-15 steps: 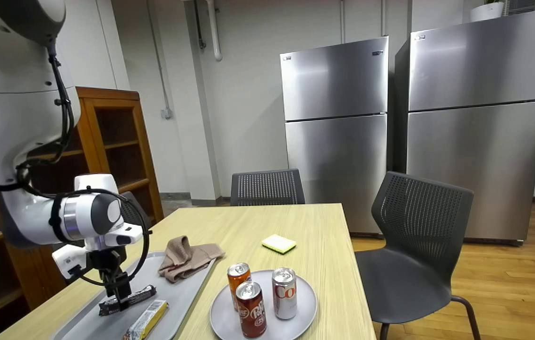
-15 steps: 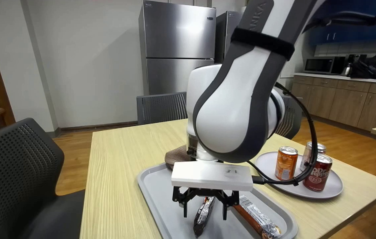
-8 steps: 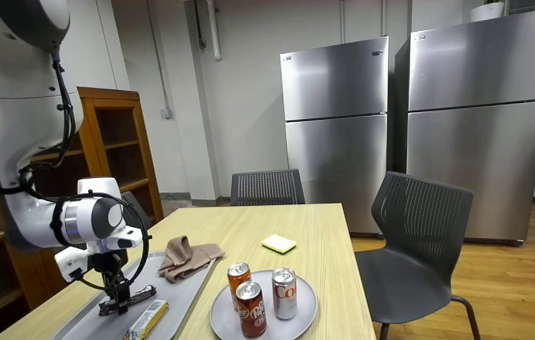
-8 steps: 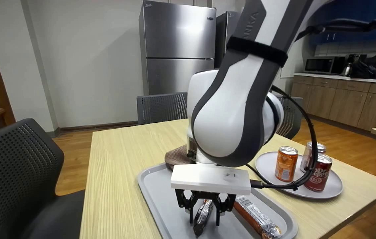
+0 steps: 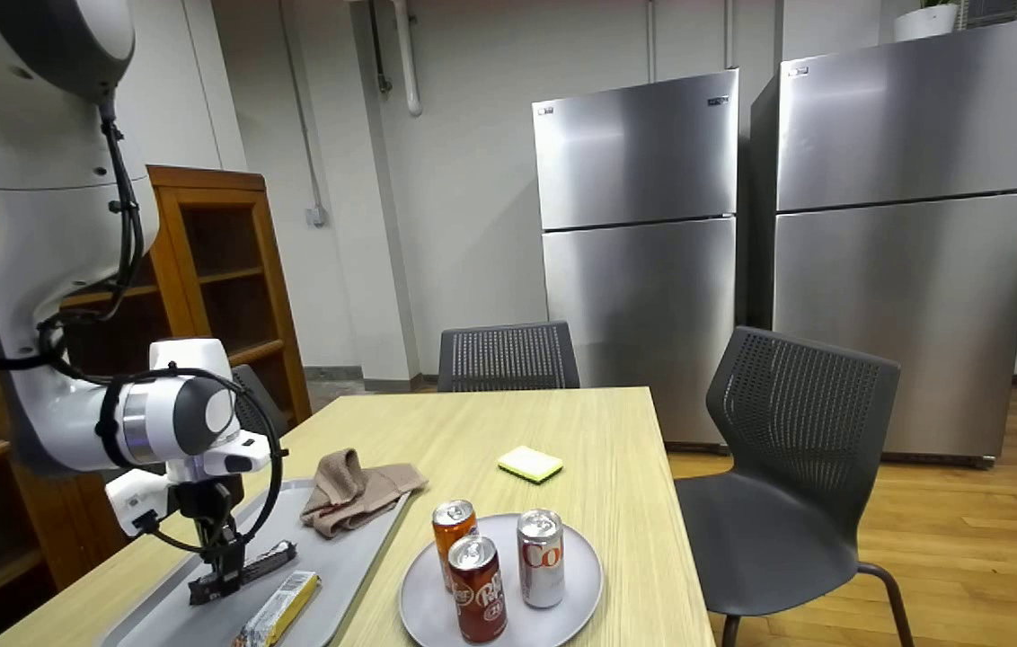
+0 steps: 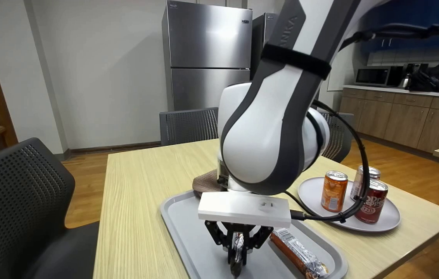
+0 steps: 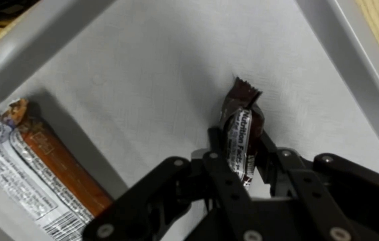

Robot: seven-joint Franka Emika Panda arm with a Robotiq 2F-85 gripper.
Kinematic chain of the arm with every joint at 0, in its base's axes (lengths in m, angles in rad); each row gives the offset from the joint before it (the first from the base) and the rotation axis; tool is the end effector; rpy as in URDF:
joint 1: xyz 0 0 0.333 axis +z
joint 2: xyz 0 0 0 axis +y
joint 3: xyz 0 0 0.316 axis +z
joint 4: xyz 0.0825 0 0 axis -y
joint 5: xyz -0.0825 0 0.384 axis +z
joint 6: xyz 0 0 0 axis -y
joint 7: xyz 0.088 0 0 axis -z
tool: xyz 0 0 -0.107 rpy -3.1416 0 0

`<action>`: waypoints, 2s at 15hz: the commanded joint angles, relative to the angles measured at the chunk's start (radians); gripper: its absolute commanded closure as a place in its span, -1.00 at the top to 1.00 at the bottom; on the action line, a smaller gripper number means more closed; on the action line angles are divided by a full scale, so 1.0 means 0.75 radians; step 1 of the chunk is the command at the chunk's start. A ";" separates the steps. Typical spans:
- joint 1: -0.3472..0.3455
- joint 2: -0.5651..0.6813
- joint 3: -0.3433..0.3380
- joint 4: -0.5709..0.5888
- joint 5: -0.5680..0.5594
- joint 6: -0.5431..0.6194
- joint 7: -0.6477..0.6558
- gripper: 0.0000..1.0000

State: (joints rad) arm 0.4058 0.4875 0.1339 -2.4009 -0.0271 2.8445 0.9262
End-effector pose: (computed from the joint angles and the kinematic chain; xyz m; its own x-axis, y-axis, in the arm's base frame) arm 0.4088 0.2539 0.1140 0.9285 -0.3650 -0.0676 -0.3660 -0.9306 -0.0026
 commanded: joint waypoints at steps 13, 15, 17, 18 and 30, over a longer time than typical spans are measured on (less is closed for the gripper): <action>0.299 -0.102 -0.147 0.112 -0.204 -0.161 -0.004 -0.87; 0.304 -0.081 -0.136 0.172 -0.217 -0.190 -0.022 -0.87; 0.301 -0.059 -0.120 0.233 -0.216 -0.216 -0.048 -0.87; 0.296 -0.047 -0.106 0.262 -0.209 -0.223 -0.069 -0.87; 0.320 0.186 -0.028 0.558 -0.167 -0.273 -0.300 -0.87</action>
State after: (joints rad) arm 0.6392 0.5805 0.1003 -2.0531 -0.1696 2.6903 0.7606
